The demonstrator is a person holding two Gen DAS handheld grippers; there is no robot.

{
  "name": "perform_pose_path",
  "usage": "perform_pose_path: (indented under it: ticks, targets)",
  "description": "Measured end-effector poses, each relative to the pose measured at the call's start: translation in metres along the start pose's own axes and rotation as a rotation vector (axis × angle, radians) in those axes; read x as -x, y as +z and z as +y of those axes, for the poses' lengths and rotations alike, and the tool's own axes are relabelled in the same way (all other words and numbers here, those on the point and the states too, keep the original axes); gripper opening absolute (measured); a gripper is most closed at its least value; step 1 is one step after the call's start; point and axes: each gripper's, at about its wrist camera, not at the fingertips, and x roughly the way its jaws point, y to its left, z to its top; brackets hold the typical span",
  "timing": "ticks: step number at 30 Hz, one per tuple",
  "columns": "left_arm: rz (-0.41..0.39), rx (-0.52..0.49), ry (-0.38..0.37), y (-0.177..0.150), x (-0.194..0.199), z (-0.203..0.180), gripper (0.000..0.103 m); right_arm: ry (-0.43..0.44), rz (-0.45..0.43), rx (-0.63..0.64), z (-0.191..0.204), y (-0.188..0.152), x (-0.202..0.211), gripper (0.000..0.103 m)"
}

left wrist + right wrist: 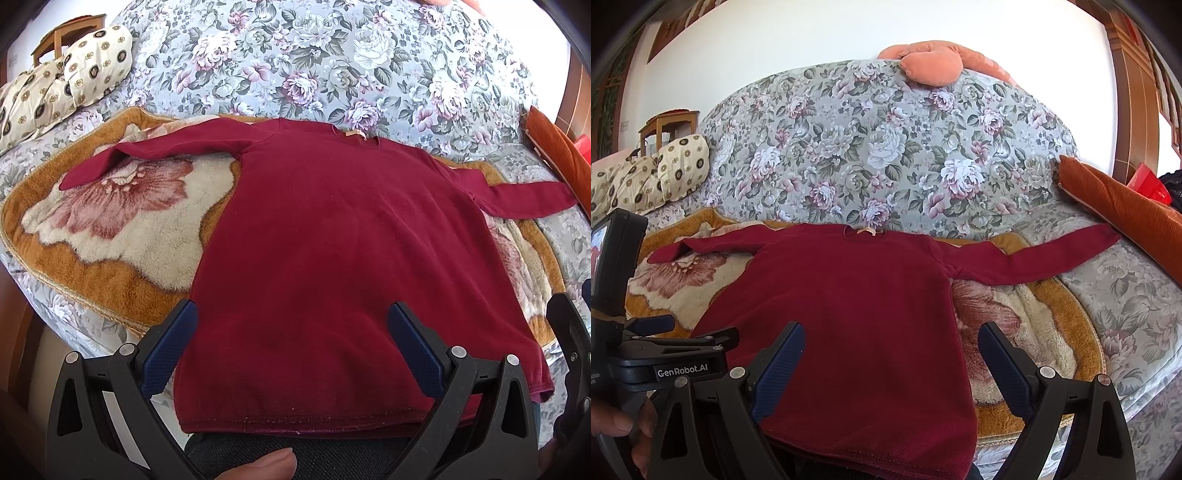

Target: Fold small clothes

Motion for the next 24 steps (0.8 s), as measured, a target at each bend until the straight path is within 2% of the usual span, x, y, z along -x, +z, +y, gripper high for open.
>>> perform_pose_path:
  ticks: [24]
  targets:
    - [0.003, 0.001, -0.002, -0.0019, -0.0021, -0.0007, 0.103, 0.001, 0.004, -0.003, 0.0011, 0.0011, -0.0007, 0.093]
